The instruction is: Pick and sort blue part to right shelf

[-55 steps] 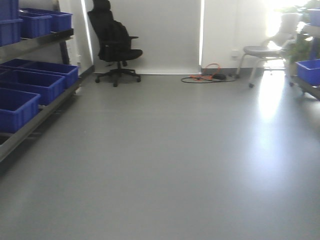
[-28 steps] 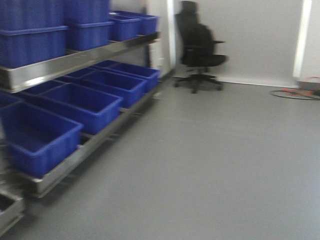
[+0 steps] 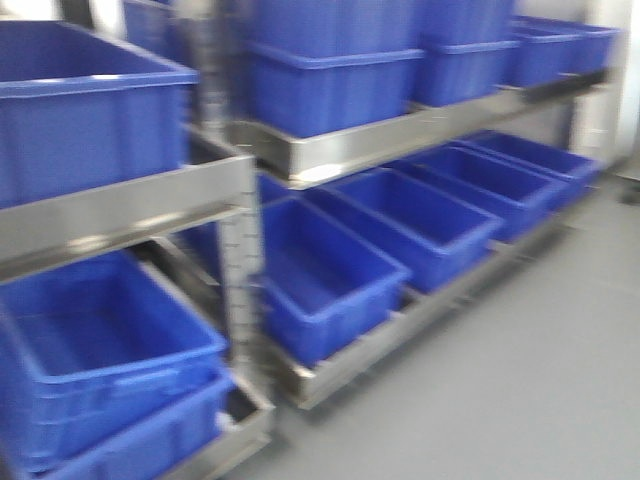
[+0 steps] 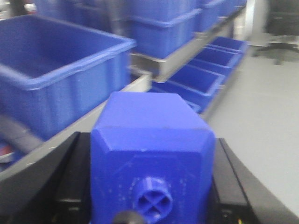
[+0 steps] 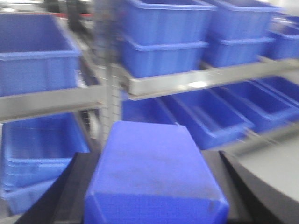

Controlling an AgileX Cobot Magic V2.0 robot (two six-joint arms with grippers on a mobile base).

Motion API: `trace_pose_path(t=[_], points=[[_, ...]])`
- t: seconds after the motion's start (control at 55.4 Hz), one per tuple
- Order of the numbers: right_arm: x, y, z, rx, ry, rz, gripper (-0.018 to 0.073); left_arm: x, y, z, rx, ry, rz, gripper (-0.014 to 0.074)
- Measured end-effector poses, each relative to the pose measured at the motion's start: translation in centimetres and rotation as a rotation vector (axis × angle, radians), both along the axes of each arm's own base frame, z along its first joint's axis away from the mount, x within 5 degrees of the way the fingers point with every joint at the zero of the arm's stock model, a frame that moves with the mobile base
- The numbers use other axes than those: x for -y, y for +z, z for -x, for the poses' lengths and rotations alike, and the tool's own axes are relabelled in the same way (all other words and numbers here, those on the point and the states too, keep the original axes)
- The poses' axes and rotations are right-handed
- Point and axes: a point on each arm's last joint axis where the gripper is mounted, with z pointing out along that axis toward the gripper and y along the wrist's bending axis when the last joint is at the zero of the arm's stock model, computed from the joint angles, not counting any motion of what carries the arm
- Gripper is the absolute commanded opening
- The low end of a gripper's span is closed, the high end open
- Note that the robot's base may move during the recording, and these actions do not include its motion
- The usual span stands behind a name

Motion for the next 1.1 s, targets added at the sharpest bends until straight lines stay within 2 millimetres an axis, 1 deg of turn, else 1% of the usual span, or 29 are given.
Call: trace_pose_path(t=[1.101], points=[[0.00, 0.00, 0.00, 0.000, 0.000, 0.000, 0.0279, 0.00, 0.00, 0.00, 0.000, 0.000, 0.000, 0.0321]])
